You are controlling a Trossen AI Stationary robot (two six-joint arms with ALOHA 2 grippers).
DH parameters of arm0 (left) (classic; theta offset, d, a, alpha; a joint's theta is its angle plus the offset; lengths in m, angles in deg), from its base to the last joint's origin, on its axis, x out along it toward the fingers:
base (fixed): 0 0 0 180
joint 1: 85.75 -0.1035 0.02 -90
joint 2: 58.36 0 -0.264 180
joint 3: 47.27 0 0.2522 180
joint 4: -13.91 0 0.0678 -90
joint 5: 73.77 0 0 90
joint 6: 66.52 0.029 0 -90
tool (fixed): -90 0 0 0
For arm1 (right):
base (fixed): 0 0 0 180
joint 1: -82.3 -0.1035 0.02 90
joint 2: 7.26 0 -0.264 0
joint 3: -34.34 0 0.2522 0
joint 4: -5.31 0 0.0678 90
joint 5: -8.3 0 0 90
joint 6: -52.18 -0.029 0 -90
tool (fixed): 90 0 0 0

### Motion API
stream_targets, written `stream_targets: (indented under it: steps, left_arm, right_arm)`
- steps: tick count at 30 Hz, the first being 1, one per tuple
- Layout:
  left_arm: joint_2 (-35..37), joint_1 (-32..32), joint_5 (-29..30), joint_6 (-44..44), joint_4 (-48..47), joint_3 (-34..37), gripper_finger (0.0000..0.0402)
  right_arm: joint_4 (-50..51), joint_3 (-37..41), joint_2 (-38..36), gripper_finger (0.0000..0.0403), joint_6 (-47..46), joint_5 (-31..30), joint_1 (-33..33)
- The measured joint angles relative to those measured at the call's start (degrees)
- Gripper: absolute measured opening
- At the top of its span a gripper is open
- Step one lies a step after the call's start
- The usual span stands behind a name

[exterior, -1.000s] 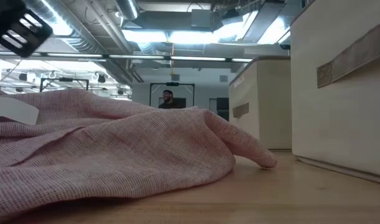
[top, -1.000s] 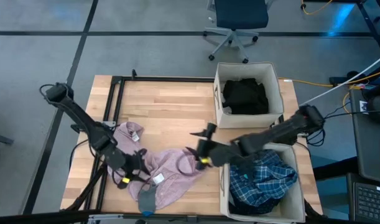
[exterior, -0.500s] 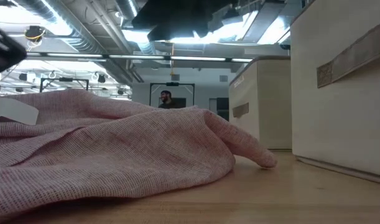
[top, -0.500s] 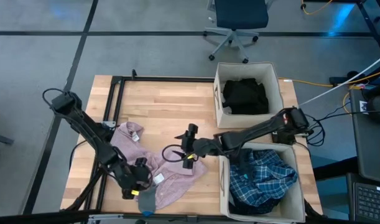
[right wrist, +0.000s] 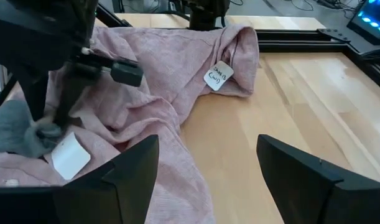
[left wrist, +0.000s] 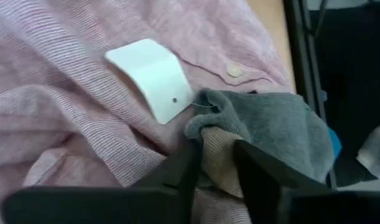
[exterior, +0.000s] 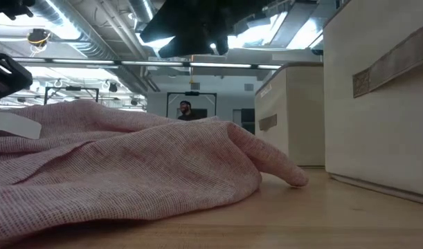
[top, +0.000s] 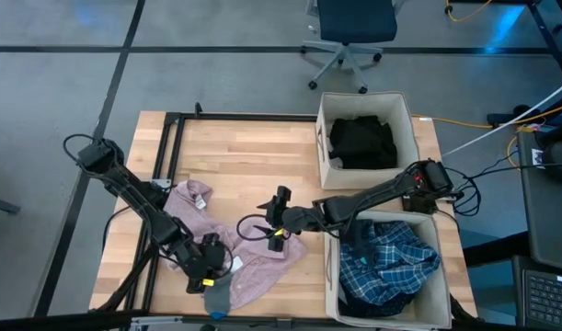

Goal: Sort clothes
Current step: Put the gray sock into the bottom laundry organizer

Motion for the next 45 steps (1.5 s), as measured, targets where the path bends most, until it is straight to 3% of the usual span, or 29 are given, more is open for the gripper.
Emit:
stream_targets:
  steps: [5, 12, 18, 26, 35, 40, 45]
  left_arm:
    - [0.12, -0.76, -1.63, 3.53, 1.94, 0.02, 0.0013]
    - [4.74, -0.74, -0.01, 3.70, -0.86, -1.09, 0.0005]
    - [12.45, -0.74, 15.87, 7.64, -9.89, -5.46, 0.0005]
    - [19.09, -0.74, 32.54, 19.77, -7.56, -6.03, 0.0003]
    - [19.43, -0.76, 41.34, 25.88, -5.17, -6.03, 0.0002]
    - [19.43, -1.07, 47.64, 29.11, -1.51, -6.03, 0.0004]
    - [19.43, -2.43, 48.12, 29.78, -1.20, -6.03, 0.0002]
  right_arm:
    - [0.12, 0.00, 0.02, 0.0271, -0.31, 0.00, -0.02]
    - [0.06, 0.02, 0.02, 0.0271, -0.23, 2.97, -0.02]
    - [-4.05, 0.02, 0.02, 0.0271, 0.30, 9.28, -0.02]
    - [-6.82, 0.02, 0.00, 0.0271, 1.37, 11.26, -0.02]
    - [-7.60, 0.02, 0.01, 0.0271, 1.70, 12.33, -0.02]
    - [-14.59, 0.00, 2.57, 0.0271, 1.89, 13.90, -0.02]
    - [-20.68, 0.04, 5.40, 0.0271, 1.92, 13.37, -0.02]
